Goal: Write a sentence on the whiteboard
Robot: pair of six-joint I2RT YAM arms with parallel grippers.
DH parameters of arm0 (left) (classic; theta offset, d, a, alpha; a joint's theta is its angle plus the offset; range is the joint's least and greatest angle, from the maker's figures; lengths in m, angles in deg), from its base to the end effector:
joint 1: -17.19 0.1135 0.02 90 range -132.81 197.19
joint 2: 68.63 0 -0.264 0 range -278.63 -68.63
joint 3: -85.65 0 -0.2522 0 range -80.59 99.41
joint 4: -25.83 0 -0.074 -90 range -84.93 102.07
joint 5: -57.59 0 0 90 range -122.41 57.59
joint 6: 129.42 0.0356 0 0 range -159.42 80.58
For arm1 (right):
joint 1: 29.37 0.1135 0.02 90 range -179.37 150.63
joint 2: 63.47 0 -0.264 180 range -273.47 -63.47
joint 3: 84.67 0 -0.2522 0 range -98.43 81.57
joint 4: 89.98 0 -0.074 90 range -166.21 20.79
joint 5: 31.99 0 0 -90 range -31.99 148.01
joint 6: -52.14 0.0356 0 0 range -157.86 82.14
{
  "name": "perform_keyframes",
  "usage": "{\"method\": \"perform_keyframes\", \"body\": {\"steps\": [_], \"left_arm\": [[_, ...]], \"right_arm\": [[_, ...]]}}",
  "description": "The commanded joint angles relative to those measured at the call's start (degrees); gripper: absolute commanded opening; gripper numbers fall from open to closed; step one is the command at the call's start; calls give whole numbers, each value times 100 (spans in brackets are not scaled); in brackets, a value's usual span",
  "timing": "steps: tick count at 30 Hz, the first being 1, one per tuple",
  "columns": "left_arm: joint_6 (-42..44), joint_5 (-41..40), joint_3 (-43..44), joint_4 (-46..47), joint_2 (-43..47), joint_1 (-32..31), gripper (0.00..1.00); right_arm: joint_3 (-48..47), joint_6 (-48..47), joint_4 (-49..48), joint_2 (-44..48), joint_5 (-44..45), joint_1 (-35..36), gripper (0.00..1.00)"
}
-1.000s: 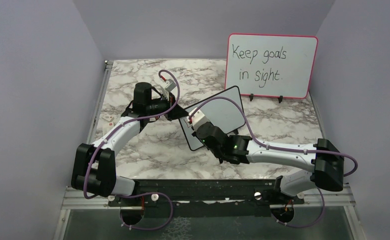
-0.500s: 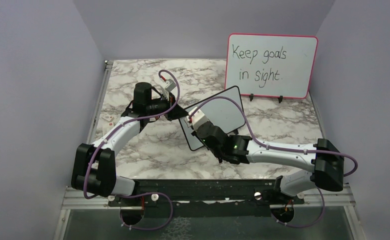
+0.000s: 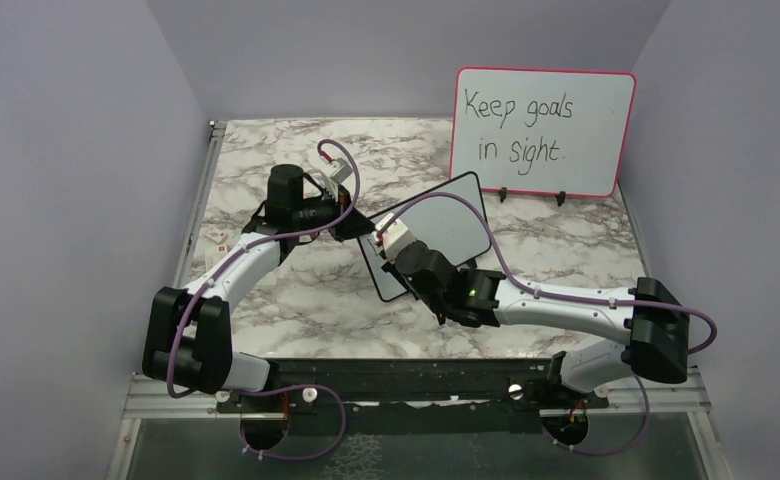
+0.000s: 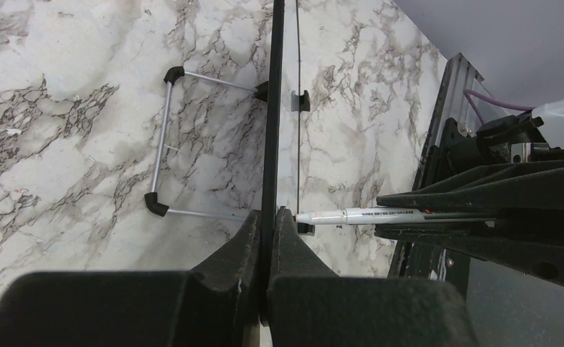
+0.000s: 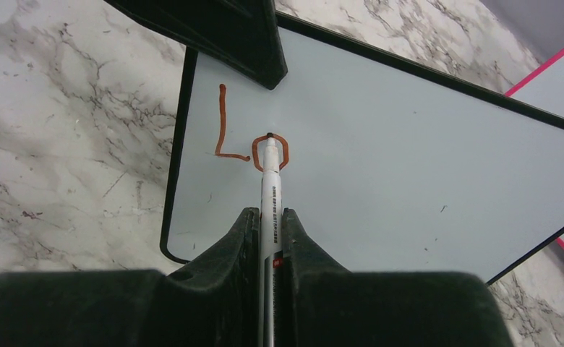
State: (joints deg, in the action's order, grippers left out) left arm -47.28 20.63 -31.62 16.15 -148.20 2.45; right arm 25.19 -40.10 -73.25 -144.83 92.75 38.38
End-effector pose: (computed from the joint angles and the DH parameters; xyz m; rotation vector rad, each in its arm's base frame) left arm 0.2819 -0.1036 0.2575 0.7129 1.8972 -1.1824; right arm 0.1395 0.2875 0.2770 -0.8112 1.7932 0.1206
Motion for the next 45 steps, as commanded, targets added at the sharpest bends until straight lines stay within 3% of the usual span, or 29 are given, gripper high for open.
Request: {"method": "perform_keyframes", "body": {"steps": [1,15,45], "left_arm": [[479,-619,-81,-544,-172,-55,0],[531,-680,-63,-617,-157,-55,0],[557,-680,-54,-636,-199,-55,0]], "right_arm": [[-54,-43,-135,58,-271,-55,0],[187,-179,-100,523,72,-91,0],[142,-114,-40,170,-177,-262,1]]}}
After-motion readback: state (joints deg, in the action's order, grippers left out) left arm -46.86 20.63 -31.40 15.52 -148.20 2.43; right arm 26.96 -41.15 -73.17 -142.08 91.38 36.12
